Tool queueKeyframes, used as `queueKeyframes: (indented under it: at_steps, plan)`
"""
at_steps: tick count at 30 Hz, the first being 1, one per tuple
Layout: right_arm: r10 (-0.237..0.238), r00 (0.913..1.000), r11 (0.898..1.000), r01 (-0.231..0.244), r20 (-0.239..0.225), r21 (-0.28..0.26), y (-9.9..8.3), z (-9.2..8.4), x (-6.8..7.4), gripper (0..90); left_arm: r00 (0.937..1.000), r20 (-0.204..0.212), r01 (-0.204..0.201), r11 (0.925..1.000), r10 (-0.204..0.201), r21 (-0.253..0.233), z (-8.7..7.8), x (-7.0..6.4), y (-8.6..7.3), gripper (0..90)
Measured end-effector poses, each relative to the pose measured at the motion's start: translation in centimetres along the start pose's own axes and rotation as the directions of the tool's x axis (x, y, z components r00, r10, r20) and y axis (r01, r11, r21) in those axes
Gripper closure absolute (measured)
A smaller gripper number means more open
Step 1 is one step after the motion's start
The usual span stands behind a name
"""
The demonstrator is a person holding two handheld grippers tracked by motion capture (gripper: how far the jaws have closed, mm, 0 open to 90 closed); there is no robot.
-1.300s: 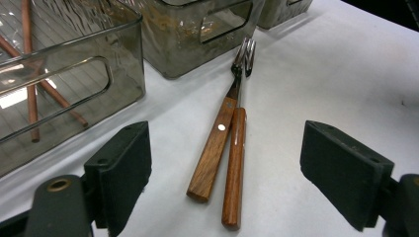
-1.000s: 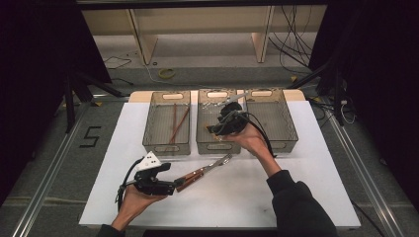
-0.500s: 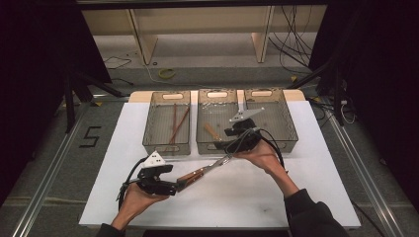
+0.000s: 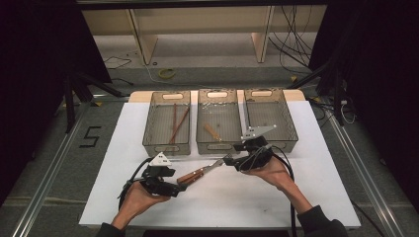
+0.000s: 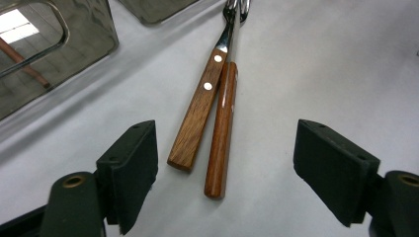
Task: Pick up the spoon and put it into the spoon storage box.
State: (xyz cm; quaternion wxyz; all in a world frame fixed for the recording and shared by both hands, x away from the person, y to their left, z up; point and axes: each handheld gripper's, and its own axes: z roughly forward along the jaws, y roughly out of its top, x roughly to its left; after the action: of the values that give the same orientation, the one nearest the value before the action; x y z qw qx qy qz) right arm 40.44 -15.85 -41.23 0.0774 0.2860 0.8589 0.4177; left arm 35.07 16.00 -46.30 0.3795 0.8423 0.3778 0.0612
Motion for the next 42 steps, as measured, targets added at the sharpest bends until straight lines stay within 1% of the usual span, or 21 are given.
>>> queueKeyframes:
  at_steps: [4, 10, 14, 16, 17, 22, 26, 29, 32, 34, 35, 38, 40, 41, 42]
  plan:
    - [0.008, 1.0000, 1.000, -0.008, -0.005, -0.002, -0.6, -0.2, 0.1, 32.4, 0.9999, 0.011, -0.002, 0.9996, 0.001, 0.027, 0.2, 0.0, 0.1, 26.4]
    - [0.012, 0.9998, 1.000, -0.012, -0.014, -0.007, -1.2, -0.1, 0.2, 31.6, 0.9999, 0.016, -0.007, 0.9979, 0.006, 0.065, 0.6, -0.3, 0.3, 28.2]
    - [0.013, 0.9998, 1.000, -0.013, -0.016, -0.001, -1.4, 0.0, 0.3, 30.1, 0.9997, 0.009, -0.025, 0.9955, 0.024, 0.091, 0.8, -0.3, 0.5, 30.5]
    - [0.014, 0.9997, 1.000, -0.015, -0.021, -0.002, -1.6, 0.0, 0.3, 29.9, 0.9997, 0.006, -0.022, 0.9943, 0.022, 0.104, 0.9, -0.3, 0.6, 32.2]
    - [0.016, 0.9997, 1.000, -0.016, -0.020, -0.001, -1.6, -0.1, 0.3, 29.7, 0.9995, 0.006, -0.033, 0.9927, 0.032, 0.116, 1.0, -0.3, 0.7, 32.6]
    - [0.018, 0.9995, 1.000, -0.018, -0.027, 0.003, -2.1, -0.3, 0.4, 29.7, 0.9992, 0.003, -0.039, 0.9869, 0.039, 0.157, 1.4, -0.5, 0.9, 35.1]
    - [0.025, 0.9993, 1.000, -0.024, -0.028, 0.007, -2.4, -0.3, 0.4, 29.5, 0.9990, 0.006, -0.045, 0.9837, 0.045, 0.174, 1.5, -0.4, 1.0, 37.1]
    - [0.026, 0.9992, 1.000, -0.026, -0.031, 0.004, -2.6, -0.4, 0.5, 29.3, 0.9992, 0.000, -0.039, 0.9816, 0.040, 0.187, 1.5, -0.4, 1.1, 38.4]
    - [0.028, 0.9990, 1.000, -0.028, -0.035, 0.003, -2.7, -0.6, 0.5, 29.3, 0.9988, 0.002, -0.048, 0.9785, 0.048, 0.201, 1.6, -0.3, 1.1, 40.8]
    - [0.029, 0.9989, 1.000, -0.029, -0.037, 0.003, -2.8, -0.6, 0.6, 29.3, 0.9988, 0.004, -0.048, 0.9753, 0.048, 0.216, 1.7, -0.3, 1.2, 42.0]
    - [0.031, 0.9988, 1.000, -0.031, -0.038, 0.003, -2.9, -0.6, 0.6, 29.2, 0.9990, 0.001, -0.045, 0.9749, 0.046, 0.218, 1.7, -0.3, 1.2, 42.7]
    - [0.036, 0.9985, 0.999, -0.036, -0.041, 0.007, -3.1, -0.6, 0.6, 29.3, 0.9988, 0.006, -0.048, 0.9696, 0.048, 0.240, 1.9, -0.3, 1.2, 44.7]
    - [0.034, 0.9985, 0.999, -0.034, -0.042, 0.008, -3.2, -0.7, 0.6, 29.3, 0.9989, 0.006, -0.047, 0.9681, 0.047, 0.246, 2.1, -0.4, 1.2, 46.3]
    - [0.035, 0.9985, 0.999, -0.035, -0.043, 0.008, -3.2, -0.7, 0.6, 29.3, 0.9986, 0.005, -0.053, 0.9646, 0.053, 0.258, 2.2, -0.4, 1.2, 46.9]
    - [0.034, 0.9985, 0.999, -0.033, -0.044, 0.009, -3.3, -0.7, 0.6, 29.3, 0.9988, 0.005, -0.049, 0.9635, 0.049, 0.263, 2.3, -0.4, 1.2, 47.3]
